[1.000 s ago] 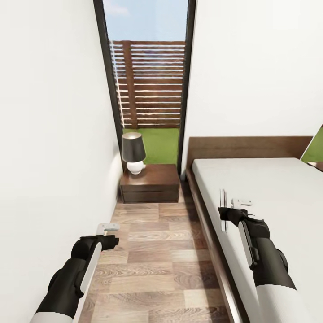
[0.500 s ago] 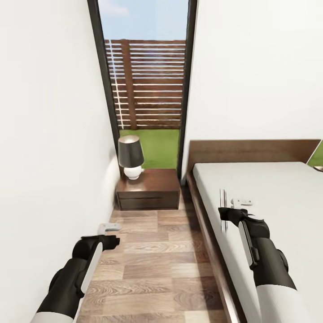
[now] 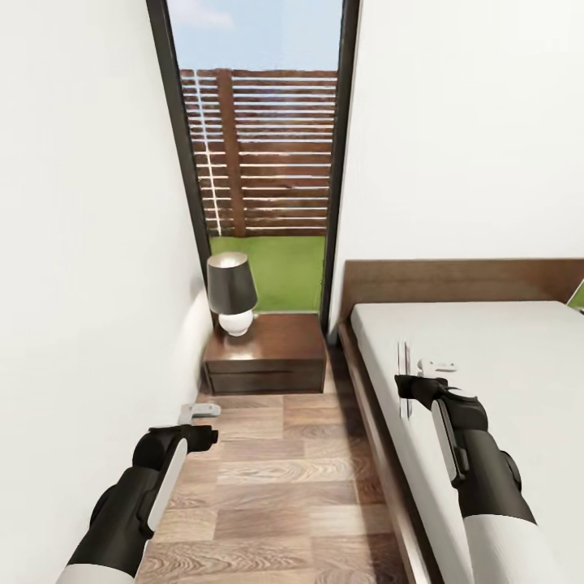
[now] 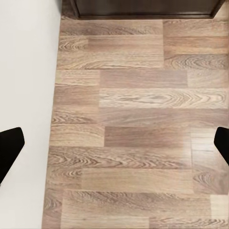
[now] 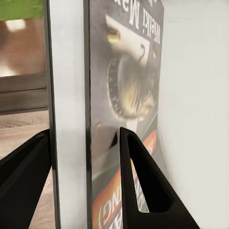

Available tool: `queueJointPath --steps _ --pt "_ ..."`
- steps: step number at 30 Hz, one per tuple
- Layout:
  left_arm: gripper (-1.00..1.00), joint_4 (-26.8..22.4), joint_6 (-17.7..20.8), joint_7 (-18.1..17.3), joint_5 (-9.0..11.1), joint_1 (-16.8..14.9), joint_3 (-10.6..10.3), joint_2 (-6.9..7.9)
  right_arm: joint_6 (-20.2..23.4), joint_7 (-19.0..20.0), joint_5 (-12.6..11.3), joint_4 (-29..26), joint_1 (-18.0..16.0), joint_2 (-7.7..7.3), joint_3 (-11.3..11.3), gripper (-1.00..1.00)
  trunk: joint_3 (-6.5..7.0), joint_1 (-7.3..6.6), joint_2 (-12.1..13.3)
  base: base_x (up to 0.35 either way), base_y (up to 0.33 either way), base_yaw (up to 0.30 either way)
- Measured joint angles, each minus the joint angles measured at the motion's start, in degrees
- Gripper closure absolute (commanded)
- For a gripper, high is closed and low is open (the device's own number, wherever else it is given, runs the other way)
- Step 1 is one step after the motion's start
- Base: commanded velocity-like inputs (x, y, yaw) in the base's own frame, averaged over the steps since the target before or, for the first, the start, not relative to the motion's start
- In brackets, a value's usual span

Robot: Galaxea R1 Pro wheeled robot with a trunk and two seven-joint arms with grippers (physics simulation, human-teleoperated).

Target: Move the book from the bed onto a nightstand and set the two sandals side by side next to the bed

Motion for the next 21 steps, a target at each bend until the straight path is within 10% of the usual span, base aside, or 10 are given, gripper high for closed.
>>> queueJointPath --steps 21 --pt "-1.0 0.0 0.0 0.0 0.0 0.0 0.0 -0.01 0.0 0.0 0.0 0.0 0.0 0.0 0.0 1.0 0.0 0.0 0.0 0.341 0.0 0.134"
